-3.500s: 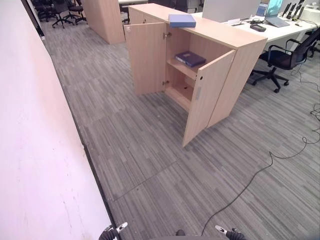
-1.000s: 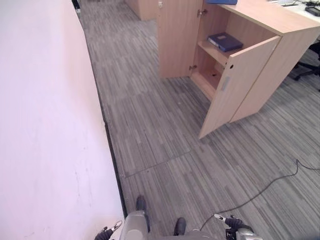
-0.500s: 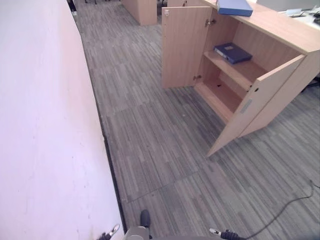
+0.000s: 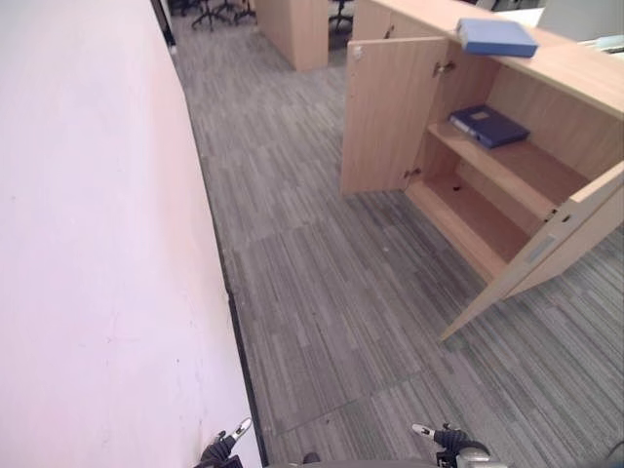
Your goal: Put the empty folder in the office cabinet
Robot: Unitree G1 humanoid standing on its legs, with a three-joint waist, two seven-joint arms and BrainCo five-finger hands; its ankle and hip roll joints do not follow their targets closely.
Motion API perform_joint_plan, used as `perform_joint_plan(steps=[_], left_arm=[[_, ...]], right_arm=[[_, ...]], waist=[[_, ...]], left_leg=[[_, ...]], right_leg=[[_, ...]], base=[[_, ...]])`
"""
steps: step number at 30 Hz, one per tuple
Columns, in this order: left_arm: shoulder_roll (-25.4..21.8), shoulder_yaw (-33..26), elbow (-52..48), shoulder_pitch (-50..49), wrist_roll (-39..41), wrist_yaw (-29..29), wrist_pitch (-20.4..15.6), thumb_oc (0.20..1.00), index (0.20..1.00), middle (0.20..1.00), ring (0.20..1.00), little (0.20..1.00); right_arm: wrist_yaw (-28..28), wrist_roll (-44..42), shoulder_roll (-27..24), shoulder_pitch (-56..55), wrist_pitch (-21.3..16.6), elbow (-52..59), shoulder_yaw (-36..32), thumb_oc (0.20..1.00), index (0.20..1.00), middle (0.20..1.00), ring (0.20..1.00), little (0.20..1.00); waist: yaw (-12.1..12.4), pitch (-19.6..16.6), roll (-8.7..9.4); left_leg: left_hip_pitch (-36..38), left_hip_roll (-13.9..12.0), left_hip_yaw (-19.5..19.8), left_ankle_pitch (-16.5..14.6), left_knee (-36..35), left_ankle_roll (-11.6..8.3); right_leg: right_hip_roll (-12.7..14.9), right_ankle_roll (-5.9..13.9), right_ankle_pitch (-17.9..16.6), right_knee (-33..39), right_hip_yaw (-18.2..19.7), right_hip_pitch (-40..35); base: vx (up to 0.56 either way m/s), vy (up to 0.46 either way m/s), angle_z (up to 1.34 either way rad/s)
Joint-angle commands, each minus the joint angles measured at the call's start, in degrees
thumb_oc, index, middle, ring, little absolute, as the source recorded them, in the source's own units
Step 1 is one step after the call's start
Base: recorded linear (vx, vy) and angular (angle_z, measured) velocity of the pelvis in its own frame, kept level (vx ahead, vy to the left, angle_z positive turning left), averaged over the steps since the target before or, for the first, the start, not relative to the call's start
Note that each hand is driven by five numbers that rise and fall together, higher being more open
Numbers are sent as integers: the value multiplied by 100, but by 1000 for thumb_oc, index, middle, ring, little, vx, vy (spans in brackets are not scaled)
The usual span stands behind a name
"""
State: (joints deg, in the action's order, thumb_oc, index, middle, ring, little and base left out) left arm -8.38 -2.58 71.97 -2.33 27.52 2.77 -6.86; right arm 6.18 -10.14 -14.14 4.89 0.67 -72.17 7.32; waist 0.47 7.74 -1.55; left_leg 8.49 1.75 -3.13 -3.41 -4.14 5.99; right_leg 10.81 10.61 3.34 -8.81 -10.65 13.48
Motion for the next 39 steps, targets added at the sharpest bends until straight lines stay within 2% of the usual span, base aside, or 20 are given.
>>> perform_joint_plan(steps=[1, 4, 6, 8, 12, 16, 18, 19, 20, 21, 23, 24, 26, 28, 31, 32, 33, 35, 37, 39], left_arm=[[-546, -90, -7, -269, -323, 5, -75, 1000, 1000, 1000, 1000, 1000], [-537, -139, 45, -293, -377, -3, -63, 1000, 1000, 1000, 1000, 1000], [-529, -178, 83, -337, -411, 3, -58, 1000, 1000, 1000, 1000, 1000], [-482, -209, 162, -417, -484, -1, -30, 1000, 1000, 1000, 1000, 1000], [-399, -171, 163, -436, -466, 6, -20, 1000, 1000, 1000, 1000, 1000], [-379, -52, 49, -378, -429, 5, -37, 1000, 1000, 1000, 1000, 1000], [-370, 28, -44, -341, -356, -8, -61, 1000, 1000, 1000, 1000, 1000], [-362, 64, -49, -333, -324, -16, -66, 1000, 1000, 1000, 1000, 1000], [-363, 73, -62, -328, -310, -25, -64, 1000, 1000, 1000, 1000, 1000], [-367, 74, -87, -335, -291, -24, -58, 1000, 1000, 1000, 1000, 1000], [-378, 57, -106, -324, -247, -32, -38, 1000, 1000, 1000, 1000, 1000], [-377, 51, -93, -340, -263, -23, -25, 1000, 1000, 1000, 1000, 1000], [-364, 40, -57, -370, -245, -43, -12, 1000, 1000, 1000, 1000, 1000], [-339, 50, -43, -387, -231, -30, -21, 1000, 1000, 1000, 1000, 1000], [-359, 41, -27, -373, -207, -9, -48, 1000, 1000, 1000, 1000, 1000], [-370, 59, -49, -353, -179, 4, -54, 1000, 1000, 1000, 1000, 1000], [-370, 86, -73, -341, -143, 23, -82, 1000, 1000, 1000, 1000, 1000], [-335, 93, -161, -344, -42, 31, -108, 1000, 1000, 1000, 1000, 1000], [-295, 99, -135, -353, -35, 54, -98, 1000, 1000, 1000, 1000, 1000], [-258, 72, -45, -414, -78, 43, -74, 1000, 1000, 1000, 1000, 1000]], right_arm=[[12, -161, 48, 126, -37, -132, -130, 1000, 1000, 1000, 1000, 1000], [20, -166, 42, 76, -43, -168, -160, 1000, 1000, 1000, 1000, 1000], [22, -149, 24, 4, -36, -193, -198, 1000, 1000, 1000, 1000, 1000], [11, -148, 17, -141, -44, -257, -225, 1000, 1000, 1000, 1000, 1000], [4, -191, -23, -248, -56, -323, -253, 1000, 1000, 1000, 1000, 1000], [0, -221, -80, -253, -80, -320, -241, 1000, 1000, 1000, 1000, 1000], [19, -273, -113, -278, -112, -315, -217, 1000, 1000, 1000, 1000, 1000], [12, -311, -108, -292, -124, -313, -223, 1000, 1000, 1000, 1000, 1000], [12, -330, -105, -291, -138, -311, -224, 1000, 1000, 1000, 1000, 1000], [20, -360, -126, -274, -146, -309, -224, 1000, 1000, 1000, 1000, 1000], [40, -409, -152, -234, -137, -316, -237, 1000, 1000, 1000, 1000, 1000], [52, -413, -181, -217, -126, -341, -258, 1000, 1000, 1000, 1000, 1000], [64, -438, -231, -195, -104, -385, -279, 1000, 1000, 1000, 1000, 1000], [82, -472, -253, -184, -98, -386, -299, 1000, 1000, 1000, 1000, 1000], [74, -451, -281, -172, -102, -418, -296, 1000, 1000, 1000, 1000, 1000], [76, -418, -292, -179, -89, -438, -291, 1000, 1000, 1000, 1000, 1000], [81, -389, -303, -203, -95, -440, -286, 1000, 1000, 1000, 1000, 1000], [106, -376, -308, -229, -89, -437, -320, 1000, 1000, 1000, 1000, 1000], [107, -344, -295, -276, -64, -455, -357, 1000, 1000, 1000, 1000, 1000], [72, -259, -267, -335, -48, -486, -372, 1000, 1000, 1000, 1000, 1000]], waist=[[-130, 201, 278], [-215, 201, 281], [-263, 181, 306], [-263, 34, 356], [-346, -97, 308], [-404, -113, 268], [-401, -130, 239], [-405, -157, 223], [-396, -150, 237], [-354, -74, 270], [-290, 32, 430], [-246, 76, 478], [-169, 139, 500], [-18, 228, 541], [40, 233, 519], [109, 208, 433], [145, 209, 348], [207, 209, 269], [228, 213, 241], [281, 104, 138]], left_leg=[[11, 415, 546, -588, 575, -381], [180, 438, 743, -655, 494, -387], [306, 447, 878, -740, 474, -393], [535, 385, 978, -904, 359, -431], [616, 84, 987, -1035, 422, -610], [580, -110, 989, -1008, 583, -771], [488, -276, 972, -853, 893, -942], [403, -468, 832, -540, 1332, -1154], [268, -516, 747, -279, 1707, -1230], [-35, -553, 684, 11, 2541, -1302], [-570, -440, 588, 404, 3677, -1263], [-741, -485, 434, 531, 4019, -1229], [-1132, -655, 108, 513, 4262, -1128], [-1640, -655, -97, 143, 4015, -974], [-1765, -646, -92, 135, 3067, -989], [-1886, -752, -11, 280, 2051, -1069], [-1814, -839, 92, 689, 1357, -1195], [-2100, -1013, 51, 1069, 746, -1318], [-2227, -1112, -170, 1262, 387, -1393], [-1980, -1166, -168, 1375, 32, -1436]], right_leg=[[-413, -75, -976, 1147, 111, -184], [-561, -14, -1121, 1334, 92, -15], [-538, 2, -1250, 1336, -33, 62], [-476, -99, -1345, 1376, -168, -109], [-577, -207, -1229, 1314, -291, -288], [-685, -302, -1046, 1211, -347, -338], [-773, -408, -840, 1142, -374, -488], [-865, -524, -618, 1118, -416, -714], [-896, -572, -523, 1135, -404, -864], [-946, -657, -444, 1154, -370, -1061], [-894, -767, -340, 1212, -309, -1319], [-893, -825, -268, 1263, -288, -1481], [-866, -882, -152, 1273, -237, -1688], [-788, -873, -59, 1263, -159, -1907], [-706, -797, 47, 1211, -90, -1943], [-691, -753, 160, 1214, -54, -2069], [-723, -715, 247, 1222, -51, -2188], [-694, -686, 404, 1243, -45, -2430], [-654, -658, 507, 1254, -36, -2608], [-702, -598, 538, 1288, 54, -2726]], base=[[172, -12, 46], [197, -37, 77], [219, -108, 63], [339, -210, 36], [231, -193, 21], [142, -170, 26], [166, -200, 20], [218, -237, 21], [239, -271, 26], [132, -182, 22], [105, -198, 2], [93, -175, -50], [111, -100, -40], [174, -23, 19], [128, 54, -15], [240, 127, -54], [281, 131, -39], [239, 93, -7], [234, 99, 37], [243, 123, 18]])
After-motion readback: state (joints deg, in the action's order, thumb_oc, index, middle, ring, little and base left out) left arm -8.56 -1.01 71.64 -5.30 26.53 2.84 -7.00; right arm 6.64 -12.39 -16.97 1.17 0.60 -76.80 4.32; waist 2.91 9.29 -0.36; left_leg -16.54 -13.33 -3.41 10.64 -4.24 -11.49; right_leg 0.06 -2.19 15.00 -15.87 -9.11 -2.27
